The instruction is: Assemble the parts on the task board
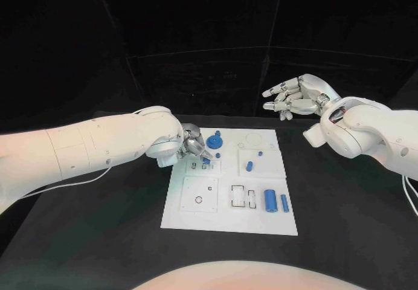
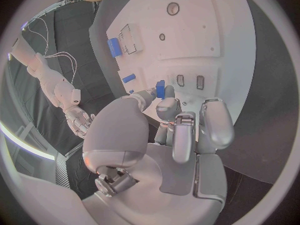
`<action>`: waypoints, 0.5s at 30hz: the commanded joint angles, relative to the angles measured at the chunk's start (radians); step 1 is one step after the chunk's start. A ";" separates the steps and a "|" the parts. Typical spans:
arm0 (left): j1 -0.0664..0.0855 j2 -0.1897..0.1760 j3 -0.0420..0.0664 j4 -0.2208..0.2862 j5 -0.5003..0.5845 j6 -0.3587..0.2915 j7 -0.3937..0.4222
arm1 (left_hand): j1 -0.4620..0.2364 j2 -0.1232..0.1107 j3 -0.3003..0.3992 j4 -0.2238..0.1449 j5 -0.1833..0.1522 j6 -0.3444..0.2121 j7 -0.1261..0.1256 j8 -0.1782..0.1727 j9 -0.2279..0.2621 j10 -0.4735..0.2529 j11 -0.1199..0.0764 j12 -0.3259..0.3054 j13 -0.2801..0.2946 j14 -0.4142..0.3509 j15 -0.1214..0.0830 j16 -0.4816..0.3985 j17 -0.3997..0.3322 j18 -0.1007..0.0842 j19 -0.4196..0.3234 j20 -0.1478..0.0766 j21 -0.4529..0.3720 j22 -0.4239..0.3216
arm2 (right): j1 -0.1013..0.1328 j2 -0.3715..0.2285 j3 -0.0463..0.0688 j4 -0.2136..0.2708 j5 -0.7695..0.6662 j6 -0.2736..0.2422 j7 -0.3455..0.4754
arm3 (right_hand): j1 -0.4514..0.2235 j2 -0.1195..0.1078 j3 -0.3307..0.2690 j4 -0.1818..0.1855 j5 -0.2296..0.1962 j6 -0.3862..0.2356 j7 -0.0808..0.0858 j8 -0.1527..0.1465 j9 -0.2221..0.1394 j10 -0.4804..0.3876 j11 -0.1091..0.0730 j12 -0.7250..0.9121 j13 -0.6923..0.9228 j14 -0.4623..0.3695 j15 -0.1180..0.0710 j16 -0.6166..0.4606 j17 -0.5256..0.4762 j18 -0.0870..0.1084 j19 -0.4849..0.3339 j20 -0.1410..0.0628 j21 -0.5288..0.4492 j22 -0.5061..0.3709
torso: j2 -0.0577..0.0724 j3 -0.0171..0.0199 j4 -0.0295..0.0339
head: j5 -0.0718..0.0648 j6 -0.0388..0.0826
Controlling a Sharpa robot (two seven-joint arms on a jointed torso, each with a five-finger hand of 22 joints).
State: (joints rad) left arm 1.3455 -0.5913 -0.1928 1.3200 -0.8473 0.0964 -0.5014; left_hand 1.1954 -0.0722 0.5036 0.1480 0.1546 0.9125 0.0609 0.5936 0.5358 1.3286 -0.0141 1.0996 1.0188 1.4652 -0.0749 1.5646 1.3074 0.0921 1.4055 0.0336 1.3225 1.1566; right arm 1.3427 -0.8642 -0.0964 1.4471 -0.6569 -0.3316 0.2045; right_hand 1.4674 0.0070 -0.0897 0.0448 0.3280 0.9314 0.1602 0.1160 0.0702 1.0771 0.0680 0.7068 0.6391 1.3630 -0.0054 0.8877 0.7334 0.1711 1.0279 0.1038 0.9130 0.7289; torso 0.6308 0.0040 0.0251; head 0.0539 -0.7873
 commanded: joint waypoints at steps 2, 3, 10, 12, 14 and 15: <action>-0.009 -0.019 -0.001 0.031 -0.083 -0.154 0.037 | -0.004 -0.012 0.180 -0.174 0.003 -0.003 -0.005 0.008 0.004 0.013 -0.007 0.002 -0.003 0.106 -0.004 0.006 0.263 -0.010 0.011 -0.001 0.008 0.008 | 0.003 -0.002 0.001 0.000 0.003 0.005 0.008 | 0.007 -0.001 -0.001 -0.004 0.006 -0.006 -0.001 0.005 -0.001 -0.005 0.000 -0.005 -0.002 0.007 -0.001 -0.007 0.001 0.005 0.007 0.000 -0.005 -0.001 | -0.001 0.0024 0.0043 | -0.002 0.000; -0.012 -0.025 -0.001 0.039 -0.099 -0.175 0.040 | -0.004 -0.014 0.182 -0.176 0.003 -0.002 -0.006 0.009 0.004 0.014 -0.008 0.001 -0.004 0.106 -0.004 0.006 0.263 -0.011 0.012 -0.002 0.010 0.011 | 0.003 -0.003 0.001 0.000 0.003 0.005 0.008 | 0.006 -0.001 -0.002 -0.003 0.006 -0.006 -0.001 0.005 -0.001 -0.005 0.000 -0.005 -0.002 0.007 -0.001 -0.007 0.001 0.005 0.007 0.000 -0.005 -0.001 | 0.000 0.0020 0.0036 | -0.001 0.000; -0.037 -0.049 -0.002 0.078 -0.181 -0.302 0.052 | -0.006 -0.022 0.195 -0.181 0.004 0.002 -0.007 0.013 0.008 0.019 -0.009 0.003 -0.004 0.106 -0.006 0.006 0.263 -0.013 0.019 -0.003 0.019 0.024 | 0.002 -0.008 0.001 0.001 0.003 0.005 0.008 | 0.006 -0.001 -0.002 -0.003 0.006 -0.006 -0.001 0.005 -0.001 -0.005 0.000 -0.005 -0.002 0.007 -0.001 -0.007 0.001 0.005 0.007 0.000 -0.005 -0.001 | 0.000 0.0012 0.0046 | -0.002 0.000; -0.043 -0.052 -0.002 0.085 -0.198 -0.326 0.054 | -0.007 -0.024 0.198 -0.182 0.004 0.002 -0.008 0.014 0.009 0.020 -0.010 0.003 -0.004 0.106 -0.006 0.006 0.263 -0.014 0.020 -0.003 0.020 0.026 | 0.002 -0.009 0.001 0.001 0.003 0.005 0.008 | 0.006 -0.001 -0.002 -0.003 0.006 -0.006 -0.001 0.005 -0.001 -0.005 0.000 -0.005 -0.002 0.007 -0.001 -0.007 0.001 0.005 0.007 0.000 -0.005 -0.001 | 0.000 0.0010 0.0034 | 0.001 0.000; -0.049 -0.054 -0.002 0.090 -0.221 -0.349 0.054 | -0.007 -0.026 0.201 -0.183 0.004 0.003 -0.008 0.014 0.010 0.021 -0.010 0.002 -0.004 0.106 -0.006 0.006 0.263 -0.014 0.021 -0.004 0.021 0.028 | 0.002 -0.010 0.001 0.001 0.003 0.005 0.008 | 0.006 -0.001 -0.002 -0.003 0.006 -0.006 -0.001 0.005 -0.001 -0.005 0.000 -0.005 -0.002 0.007 -0.001 -0.007 0.001 0.005 0.007 0.000 -0.005 -0.001 | 0.000 0.0009 0.0035 | 0.001 -0.001; -0.052 -0.054 -0.002 0.091 -0.230 -0.356 0.053 | -0.008 -0.027 0.203 -0.184 0.004 0.004 -0.008 0.015 0.011 0.022 -0.010 0.003 -0.004 0.106 -0.007 0.006 0.263 -0.014 0.022 -0.004 0.023 0.030 | 0.002 -0.010 0.001 0.001 0.003 0.005 0.008 | 0.006 -0.001 -0.002 -0.003 0.006 -0.006 -0.001 0.005 -0.001 -0.005 0.000 -0.005 -0.002 0.007 -0.001 -0.007 0.001 0.005 0.007 0.000 -0.005 -0.001 | 0.000 0.0013 0.0031 | 0.002 -0.001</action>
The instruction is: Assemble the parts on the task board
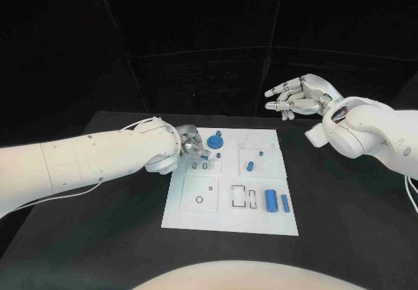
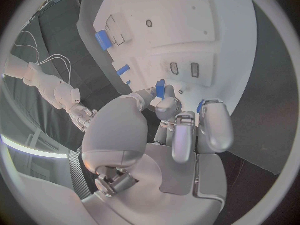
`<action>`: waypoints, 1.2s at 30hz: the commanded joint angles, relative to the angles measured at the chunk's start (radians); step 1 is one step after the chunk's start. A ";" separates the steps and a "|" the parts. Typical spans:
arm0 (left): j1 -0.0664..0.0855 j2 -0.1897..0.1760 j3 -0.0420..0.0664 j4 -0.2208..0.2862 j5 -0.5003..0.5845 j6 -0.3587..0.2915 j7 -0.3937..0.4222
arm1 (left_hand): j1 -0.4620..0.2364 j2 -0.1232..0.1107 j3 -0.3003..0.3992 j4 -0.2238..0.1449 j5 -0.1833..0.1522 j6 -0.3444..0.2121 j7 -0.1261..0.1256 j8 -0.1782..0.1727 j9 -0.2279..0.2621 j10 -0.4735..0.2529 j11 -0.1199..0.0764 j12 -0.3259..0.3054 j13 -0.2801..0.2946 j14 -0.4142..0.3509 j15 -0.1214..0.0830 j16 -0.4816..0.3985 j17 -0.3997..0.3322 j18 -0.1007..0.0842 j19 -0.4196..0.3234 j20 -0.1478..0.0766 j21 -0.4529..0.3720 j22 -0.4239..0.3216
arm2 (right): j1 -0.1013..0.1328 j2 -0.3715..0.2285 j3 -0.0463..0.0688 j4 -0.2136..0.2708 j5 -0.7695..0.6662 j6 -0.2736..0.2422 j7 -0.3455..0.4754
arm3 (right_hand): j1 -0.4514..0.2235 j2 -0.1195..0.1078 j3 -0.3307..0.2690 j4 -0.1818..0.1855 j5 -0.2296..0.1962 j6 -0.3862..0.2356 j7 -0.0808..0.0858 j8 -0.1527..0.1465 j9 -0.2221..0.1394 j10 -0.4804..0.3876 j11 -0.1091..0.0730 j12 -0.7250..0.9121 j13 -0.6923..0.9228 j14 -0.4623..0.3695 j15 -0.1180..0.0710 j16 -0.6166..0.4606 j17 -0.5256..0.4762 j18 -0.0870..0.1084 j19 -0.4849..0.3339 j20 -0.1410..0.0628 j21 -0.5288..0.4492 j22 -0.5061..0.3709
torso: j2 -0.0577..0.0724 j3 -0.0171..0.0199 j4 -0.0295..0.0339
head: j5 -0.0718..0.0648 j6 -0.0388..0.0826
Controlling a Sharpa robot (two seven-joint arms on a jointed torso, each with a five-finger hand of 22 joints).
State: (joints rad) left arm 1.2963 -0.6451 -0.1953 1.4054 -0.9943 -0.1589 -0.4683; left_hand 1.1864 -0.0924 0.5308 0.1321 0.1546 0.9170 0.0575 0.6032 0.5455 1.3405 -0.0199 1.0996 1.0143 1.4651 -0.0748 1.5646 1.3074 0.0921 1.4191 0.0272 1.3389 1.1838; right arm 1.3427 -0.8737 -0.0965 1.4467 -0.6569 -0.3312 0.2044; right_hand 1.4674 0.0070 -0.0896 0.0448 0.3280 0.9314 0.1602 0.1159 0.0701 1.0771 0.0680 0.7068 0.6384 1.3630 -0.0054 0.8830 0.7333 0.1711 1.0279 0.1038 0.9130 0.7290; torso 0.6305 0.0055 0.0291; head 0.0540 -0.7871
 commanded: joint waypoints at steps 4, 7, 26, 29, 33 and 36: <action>-0.013 0.001 0.000 0.007 -0.100 -0.102 0.015 | 0.001 -0.008 0.178 -0.168 0.004 0.000 -0.005 0.006 0.002 0.012 -0.005 0.004 0.002 0.106 -0.007 0.006 0.263 -0.015 0.009 0.002 0.007 0.004 | 0.002 0.000 0.001 0.000 0.003 0.005 0.009 | 0.006 -0.001 -0.002 -0.003 0.006 -0.006 -0.001 0.005 -0.001 -0.005 0.000 -0.005 -0.001 0.007 -0.001 -0.003 0.001 0.005 0.007 0.000 -0.005 -0.001 | 0.001 0.0003 -0.0020 | 0.006 -0.003; -0.023 0.006 0.000 0.004 -0.106 -0.091 0.007 | 0.000 -0.009 0.180 -0.168 0.004 0.001 -0.005 0.007 0.002 0.012 -0.005 0.003 0.001 0.106 -0.007 0.006 0.263 -0.015 0.009 0.002 0.007 0.004 | 0.002 0.001 0.001 0.000 0.003 0.005 0.009 | 0.006 -0.001 -0.002 -0.003 0.006 -0.006 -0.001 0.005 -0.001 -0.005 0.000 -0.005 -0.001 0.007 -0.001 -0.003 0.001 0.005 0.007 0.000 -0.005 -0.001 | 0.001 0.0003 -0.0026 | 0.006 -0.004; -0.051 0.016 -0.003 -0.017 -0.112 -0.007 -0.025 | -0.003 -0.011 0.184 -0.168 0.004 0.003 -0.006 0.008 0.003 0.012 -0.005 -0.001 -0.004 0.106 -0.007 0.006 0.263 -0.014 0.008 0.002 0.006 0.002 | 0.002 0.002 0.001 -0.003 0.003 0.008 0.010 | 0.006 -0.001 -0.002 -0.003 0.006 -0.006 -0.001 0.005 -0.001 -0.005 0.000 -0.005 -0.001 0.007 -0.001 -0.003 0.001 0.005 0.007 0.000 -0.005 -0.001 | 0.001 0.0005 -0.0023 | 0.005 -0.009; -0.052 0.016 -0.003 -0.016 -0.111 0.006 -0.029 | -0.003 -0.011 0.184 -0.168 0.004 0.003 -0.006 0.008 0.003 0.012 -0.005 -0.001 -0.004 0.106 -0.007 0.006 0.263 -0.014 0.008 0.002 0.006 0.002 | 0.002 0.002 0.001 -0.004 0.003 0.008 0.010 | 0.005 -0.001 -0.002 -0.002 0.007 -0.006 -0.001 0.005 -0.001 -0.005 0.000 -0.004 -0.002 0.007 -0.001 -0.003 0.001 0.005 0.008 0.000 -0.005 -0.001 | 0.001 0.0006 -0.0017 | 0.005 -0.010; -0.052 0.015 -0.003 -0.015 -0.110 0.025 -0.032 | -0.004 -0.011 0.184 -0.168 0.003 0.003 -0.006 0.008 0.004 0.012 -0.006 -0.001 -0.005 0.106 -0.008 0.006 0.263 -0.014 0.008 0.002 0.006 0.002 | 0.002 0.003 0.001 -0.005 0.003 0.008 0.011 | 0.003 -0.001 -0.002 -0.001 0.008 -0.006 -0.001 0.006 -0.001 -0.005 0.000 -0.004 -0.002 0.008 -0.001 -0.003 0.002 0.005 0.009 0.000 -0.005 -0.001 | 0.001 0.0008 -0.0021 | 0.005 -0.012; -0.052 0.016 -0.003 -0.015 -0.108 0.038 -0.035 | -0.005 -0.012 0.186 -0.167 0.003 0.004 -0.006 0.009 0.004 0.013 -0.006 -0.001 -0.005 0.106 -0.008 0.006 0.263 -0.014 0.009 0.002 0.006 0.002 | 0.002 0.003 0.001 -0.005 0.003 0.009 0.011 | 0.003 -0.001 -0.002 -0.001 0.008 -0.006 -0.001 0.006 -0.001 -0.005 0.000 -0.004 -0.002 0.008 -0.001 -0.003 0.002 0.005 0.009 0.000 -0.005 -0.001 | 0.001 0.0008 -0.0024 | 0.004 -0.012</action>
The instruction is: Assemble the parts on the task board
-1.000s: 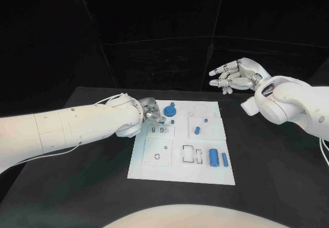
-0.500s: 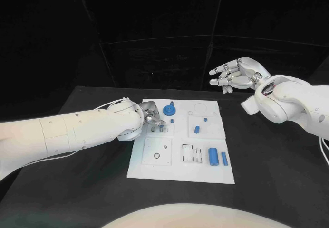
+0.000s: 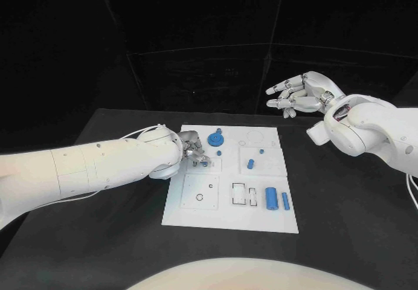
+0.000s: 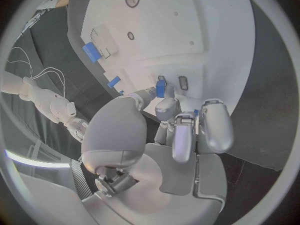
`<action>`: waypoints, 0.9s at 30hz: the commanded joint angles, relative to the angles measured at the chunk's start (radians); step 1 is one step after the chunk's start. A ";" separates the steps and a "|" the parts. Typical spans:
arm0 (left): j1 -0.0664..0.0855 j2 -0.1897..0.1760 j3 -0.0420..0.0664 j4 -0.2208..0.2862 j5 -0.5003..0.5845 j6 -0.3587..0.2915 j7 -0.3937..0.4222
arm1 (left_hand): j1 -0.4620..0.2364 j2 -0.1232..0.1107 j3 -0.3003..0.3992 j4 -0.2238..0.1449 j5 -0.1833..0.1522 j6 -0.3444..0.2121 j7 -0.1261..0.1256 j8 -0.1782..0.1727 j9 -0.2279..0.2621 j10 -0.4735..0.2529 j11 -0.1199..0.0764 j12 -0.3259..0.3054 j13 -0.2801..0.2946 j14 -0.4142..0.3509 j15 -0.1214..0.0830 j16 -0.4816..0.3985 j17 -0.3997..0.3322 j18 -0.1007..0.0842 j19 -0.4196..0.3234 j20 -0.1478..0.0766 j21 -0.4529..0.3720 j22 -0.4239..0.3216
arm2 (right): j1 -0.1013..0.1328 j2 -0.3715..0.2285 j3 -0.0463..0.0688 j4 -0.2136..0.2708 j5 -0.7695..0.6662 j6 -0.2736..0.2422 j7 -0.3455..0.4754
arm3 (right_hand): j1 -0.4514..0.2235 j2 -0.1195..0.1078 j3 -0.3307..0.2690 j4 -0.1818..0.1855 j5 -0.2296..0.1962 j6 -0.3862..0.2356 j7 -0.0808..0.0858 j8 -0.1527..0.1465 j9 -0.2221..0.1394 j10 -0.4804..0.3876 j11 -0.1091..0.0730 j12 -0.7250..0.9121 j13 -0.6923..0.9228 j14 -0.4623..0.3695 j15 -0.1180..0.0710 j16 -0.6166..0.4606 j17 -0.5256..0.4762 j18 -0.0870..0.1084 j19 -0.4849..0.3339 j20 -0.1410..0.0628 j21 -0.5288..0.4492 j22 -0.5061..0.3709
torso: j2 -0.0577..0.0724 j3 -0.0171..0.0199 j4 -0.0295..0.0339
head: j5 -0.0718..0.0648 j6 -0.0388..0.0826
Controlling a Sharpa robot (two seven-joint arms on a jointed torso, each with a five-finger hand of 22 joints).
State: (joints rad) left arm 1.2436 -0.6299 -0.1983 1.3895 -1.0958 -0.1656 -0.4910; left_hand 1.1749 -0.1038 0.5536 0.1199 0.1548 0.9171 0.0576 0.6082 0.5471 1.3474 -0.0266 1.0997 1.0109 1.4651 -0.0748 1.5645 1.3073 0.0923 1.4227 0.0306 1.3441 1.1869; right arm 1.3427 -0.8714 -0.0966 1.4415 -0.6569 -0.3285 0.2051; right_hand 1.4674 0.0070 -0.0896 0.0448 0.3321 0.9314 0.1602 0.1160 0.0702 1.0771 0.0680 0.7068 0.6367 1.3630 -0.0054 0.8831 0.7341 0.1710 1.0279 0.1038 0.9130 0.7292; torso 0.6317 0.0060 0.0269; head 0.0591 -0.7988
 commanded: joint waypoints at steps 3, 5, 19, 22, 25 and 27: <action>0.001 0.001 0.000 0.000 -0.005 0.057 -0.015 | 0.007 -0.001 0.163 -0.155 0.003 0.004 -0.007 0.004 0.003 0.006 0.001 -0.001 -0.002 0.106 -0.008 0.006 0.263 -0.014 0.005 -0.002 0.001 -0.001 | 0.002 0.002 0.001 0.001 0.003 0.006 0.010 | 0.003 -0.001 -0.002 -0.001 0.004 -0.006 -0.001 0.005 -0.001 -0.005 0.000 -0.004 -0.001 0.008 -0.001 -0.003 0.001 0.005 0.009 0.000 -0.005 -0.001 | 0.000 0.0001 -0.0005 | -0.001 -0.001; 0.001 0.002 0.000 0.000 -0.005 0.063 -0.016 | 0.007 -0.001 0.163 -0.155 0.003 0.004 -0.007 0.004 0.003 0.006 0.001 -0.001 -0.002 0.106 -0.008 0.006 0.263 -0.014 0.005 -0.002 0.001 -0.001 | 0.002 0.002 0.001 0.000 0.003 0.006 0.011 | 0.003 -0.001 -0.002 -0.001 0.004 -0.006 -0.001 0.005 -0.001 -0.005 0.000 -0.004 -0.001 0.008 -0.001 -0.003 0.001 0.005 0.009 0.000 -0.005 -0.001 | -0.001 0.0000 -0.0007 | -0.001 -0.001; 0.001 0.007 0.000 -0.006 -0.001 0.101 -0.021 | 0.002 -0.002 0.166 -0.153 0.003 0.006 -0.007 0.005 0.004 0.006 0.000 -0.005 -0.006 0.106 -0.008 0.006 0.263 -0.014 0.004 -0.002 -0.001 -0.004 | 0.002 0.003 0.001 0.000 0.003 0.007 0.011 | 0.003 -0.001 -0.002 -0.001 0.004 -0.006 -0.001 0.005 -0.001 -0.005 0.000 -0.004 -0.001 0.008 -0.001 -0.003 0.001 0.005 0.009 0.000 -0.005 -0.001 | -0.001 0.0001 -0.0007 | -0.001 -0.003; 0.001 0.008 0.000 -0.008 0.003 0.111 -0.021 | -0.002 -0.003 0.167 -0.151 0.003 0.007 -0.008 0.006 0.005 0.007 0.000 -0.006 -0.007 0.106 -0.008 0.006 0.263 -0.014 0.004 -0.002 0.000 -0.003 | 0.002 0.003 0.001 0.001 0.003 0.006 0.011 | 0.003 -0.001 -0.002 -0.001 0.004 -0.006 -0.001 0.005 -0.001 -0.005 0.000 -0.004 -0.001 0.008 -0.001 -0.003 0.001 0.005 0.009 0.000 -0.005 -0.001 | 0.000 0.0003 -0.0003 | -0.001 -0.003; 0.001 0.011 0.000 -0.013 0.009 0.119 -0.021 | -0.026 -0.005 0.165 -0.138 0.002 0.015 -0.013 0.011 0.009 0.011 -0.003 -0.006 -0.009 0.106 -0.010 0.006 0.263 -0.014 0.005 -0.004 0.001 -0.001 | 0.002 0.003 0.001 0.001 0.003 0.007 0.011 | 0.003 -0.001 -0.002 -0.001 0.004 -0.006 -0.001 0.005 -0.001 -0.005 0.000 -0.004 -0.001 0.008 -0.001 -0.003 0.001 0.005 0.009 0.000 -0.005 -0.001 | 0.000 0.0004 0.0001 | -0.003 -0.003; 0.001 0.014 0.000 -0.017 0.012 0.125 -0.021 | -0.045 -0.007 0.158 -0.127 0.001 0.019 -0.017 0.012 0.011 0.014 -0.006 -0.006 -0.010 0.106 -0.012 0.006 0.263 -0.015 0.006 -0.005 0.001 0.001 | 0.002 0.003 0.001 0.001 0.003 0.007 0.010 | 0.003 -0.001 -0.002 -0.001 0.004 -0.006 -0.001 0.005 -0.001 -0.005 0.000 -0.004 -0.001 0.008 -0.001 -0.003 0.001 0.005 0.009 0.000 -0.005 -0.001 | -0.001 0.0005 -0.0001 | -0.002 -0.004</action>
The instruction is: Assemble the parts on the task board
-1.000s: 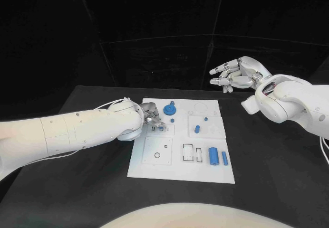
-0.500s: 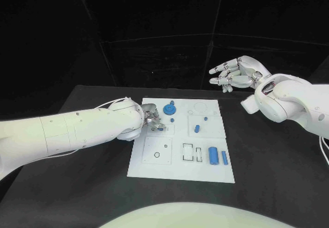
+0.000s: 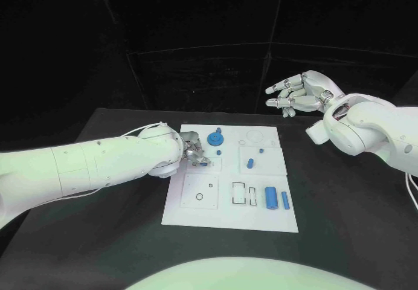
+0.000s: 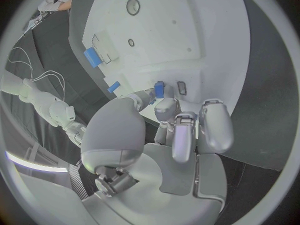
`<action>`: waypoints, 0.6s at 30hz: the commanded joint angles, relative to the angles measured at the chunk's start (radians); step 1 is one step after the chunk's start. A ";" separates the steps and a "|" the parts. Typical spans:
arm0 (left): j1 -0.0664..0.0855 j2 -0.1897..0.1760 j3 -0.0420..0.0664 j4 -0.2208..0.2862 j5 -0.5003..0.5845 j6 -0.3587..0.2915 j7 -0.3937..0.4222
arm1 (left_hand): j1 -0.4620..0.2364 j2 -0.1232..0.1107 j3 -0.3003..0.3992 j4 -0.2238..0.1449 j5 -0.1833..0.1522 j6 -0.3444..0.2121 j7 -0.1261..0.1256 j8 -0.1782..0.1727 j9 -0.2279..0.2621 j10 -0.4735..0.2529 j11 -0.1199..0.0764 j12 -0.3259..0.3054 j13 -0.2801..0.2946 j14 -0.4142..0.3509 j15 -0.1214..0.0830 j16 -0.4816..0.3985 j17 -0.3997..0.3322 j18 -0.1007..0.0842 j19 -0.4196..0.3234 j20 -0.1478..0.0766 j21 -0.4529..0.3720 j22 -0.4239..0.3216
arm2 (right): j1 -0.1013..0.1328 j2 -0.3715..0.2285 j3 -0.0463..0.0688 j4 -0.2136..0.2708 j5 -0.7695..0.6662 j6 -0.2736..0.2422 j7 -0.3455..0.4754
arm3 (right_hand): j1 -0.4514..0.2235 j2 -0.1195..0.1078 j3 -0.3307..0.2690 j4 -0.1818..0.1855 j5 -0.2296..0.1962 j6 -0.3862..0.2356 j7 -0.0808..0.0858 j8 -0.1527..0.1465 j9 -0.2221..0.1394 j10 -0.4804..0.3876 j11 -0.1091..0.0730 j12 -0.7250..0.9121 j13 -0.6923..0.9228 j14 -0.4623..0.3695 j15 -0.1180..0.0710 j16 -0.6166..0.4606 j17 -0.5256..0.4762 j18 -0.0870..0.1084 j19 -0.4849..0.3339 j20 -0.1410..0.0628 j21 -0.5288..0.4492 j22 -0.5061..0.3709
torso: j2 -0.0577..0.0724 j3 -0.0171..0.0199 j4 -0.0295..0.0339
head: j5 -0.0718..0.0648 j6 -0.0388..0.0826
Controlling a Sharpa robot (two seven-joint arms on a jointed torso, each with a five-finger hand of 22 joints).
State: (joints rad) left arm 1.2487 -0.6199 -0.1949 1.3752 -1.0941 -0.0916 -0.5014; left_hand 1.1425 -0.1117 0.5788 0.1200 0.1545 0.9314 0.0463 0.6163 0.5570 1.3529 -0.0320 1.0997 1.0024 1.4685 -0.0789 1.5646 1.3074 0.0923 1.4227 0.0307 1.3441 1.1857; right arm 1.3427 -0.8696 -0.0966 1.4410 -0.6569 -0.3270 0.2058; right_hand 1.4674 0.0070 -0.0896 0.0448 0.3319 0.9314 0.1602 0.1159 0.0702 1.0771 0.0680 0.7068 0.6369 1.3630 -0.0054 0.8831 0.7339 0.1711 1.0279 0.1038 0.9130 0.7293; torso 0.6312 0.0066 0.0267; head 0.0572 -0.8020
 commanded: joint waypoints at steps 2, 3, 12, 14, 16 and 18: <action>-0.004 0.008 -0.003 -0.007 0.014 0.055 -0.011 | -0.031 0.000 0.124 -0.115 0.000 0.008 -0.008 0.004 0.002 0.010 -0.002 -0.006 -0.001 0.102 -0.009 0.006 0.263 -0.015 0.006 -0.006 0.002 0.003 | 0.002 0.001 0.001 0.001 0.003 0.005 0.010 | 0.003 -0.001 -0.002 -0.001 0.004 -0.006 -0.001 0.006 -0.001 -0.005 0.000 -0.004 -0.001 0.007 -0.001 -0.003 0.001 0.005 0.009 0.000 -0.005 -0.001 | 0.000 -0.0001 0.0001 | 0.000 -0.001; -0.004 0.010 -0.003 -0.009 0.015 0.057 -0.011 | -0.042 0.001 0.118 -0.106 -0.001 0.010 -0.009 0.004 0.002 0.011 -0.003 -0.005 -0.001 0.102 -0.010 0.006 0.263 -0.015 0.007 -0.007 0.002 0.004 | 0.002 0.001 0.001 0.001 0.003 0.005 0.010 | 0.003 -0.001 -0.002 -0.001 0.004 -0.006 -0.001 0.006 -0.001 -0.005 0.000 -0.004 -0.001 0.007 -0.001 -0.003 0.001 0.005 0.009 0.000 -0.005 -0.001 | 0.000 0.0002 -0.0004 | 0.000 0.000; -0.003 0.031 -0.003 -0.034 0.025 0.081 -0.011 | -0.103 0.007 0.078 -0.059 -0.002 0.024 -0.015 -0.002 0.000 0.014 -0.007 -0.004 -0.002 0.102 -0.014 0.006 0.263 -0.017 0.010 -0.011 0.006 0.013 | 0.002 0.002 0.001 0.002 0.003 0.005 0.009 | 0.003 -0.001 -0.002 -0.001 0.004 -0.006 -0.001 0.006 -0.001 -0.005 0.000 -0.004 -0.001 0.007 -0.001 -0.003 0.001 0.005 0.009 0.000 -0.005 -0.001 | 0.001 0.0001 -0.0007 | -0.001 0.000; -0.003 0.035 -0.003 -0.040 0.028 0.085 -0.011 | -0.107 0.009 0.076 -0.056 -0.002 0.026 -0.015 -0.003 0.000 0.013 -0.007 -0.005 -0.004 0.102 -0.014 0.006 0.263 -0.017 0.011 -0.012 0.007 0.014 | 0.002 0.002 0.001 0.003 0.003 0.005 0.009 | 0.003 -0.001 -0.002 -0.001 0.004 -0.006 -0.001 0.006 -0.001 -0.005 0.000 -0.004 -0.001 0.007 -0.001 -0.003 0.001 0.005 0.009 0.000 -0.005 -0.001 | 0.001 -0.0002 -0.0007 | -0.001 -0.001; -0.003 0.038 -0.003 -0.043 0.029 0.088 -0.011 | -0.109 0.010 0.073 -0.054 -0.002 0.027 -0.015 -0.003 -0.001 0.013 -0.008 -0.006 -0.005 0.102 -0.015 0.006 0.263 -0.017 0.011 -0.012 0.008 0.015 | 0.002 0.002 0.001 0.003 0.003 0.005 0.009 | 0.003 -0.001 -0.002 -0.001 0.004 -0.006 -0.001 0.006 -0.001 -0.005 0.000 -0.004 -0.001 0.007 -0.001 -0.003 0.001 0.005 0.009 0.000 -0.005 -0.001 | 0.000 -0.0001 -0.0011 | -0.001 -0.001; -0.003 0.041 -0.003 -0.047 0.031 0.091 -0.011 | -0.111 0.011 0.071 -0.052 -0.002 0.028 -0.015 -0.004 -0.001 0.013 -0.008 -0.006 -0.006 0.102 -0.015 0.006 0.263 -0.018 0.012 -0.012 0.008 0.016 | 0.002 0.002 0.001 0.003 0.003 0.005 0.009 | 0.003 -0.001 -0.002 -0.001 0.004 -0.006 -0.001 0.006 -0.001 -0.005 0.000 -0.004 -0.001 0.007 -0.001 -0.003 0.001 0.005 0.009 0.000 -0.005 -0.001 | 0.000 0.0003 -0.0010 | -0.002 -0.003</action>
State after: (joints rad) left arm 1.2513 -0.5828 -0.1941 1.3268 -1.0816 -0.0482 -0.5073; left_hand 1.0350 -0.1039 0.6512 0.0606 0.1537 0.9510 0.0339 0.6169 0.5578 1.3601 -0.0360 1.0997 0.9974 1.4652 -0.0894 1.5646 1.3073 0.0923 1.4302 0.0233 1.3488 1.2011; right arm 1.3426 -0.8685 -0.0966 1.4422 -0.6569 -0.3267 0.2058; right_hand 1.4674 0.0070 -0.0897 0.0448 0.3318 0.9315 0.1602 0.1159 0.0702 1.0771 0.0680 0.7068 0.6371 1.3630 -0.0054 0.8830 0.7338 0.1710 1.0279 0.1038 0.9130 0.7293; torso 0.6314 0.0066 0.0258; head 0.0560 -0.8031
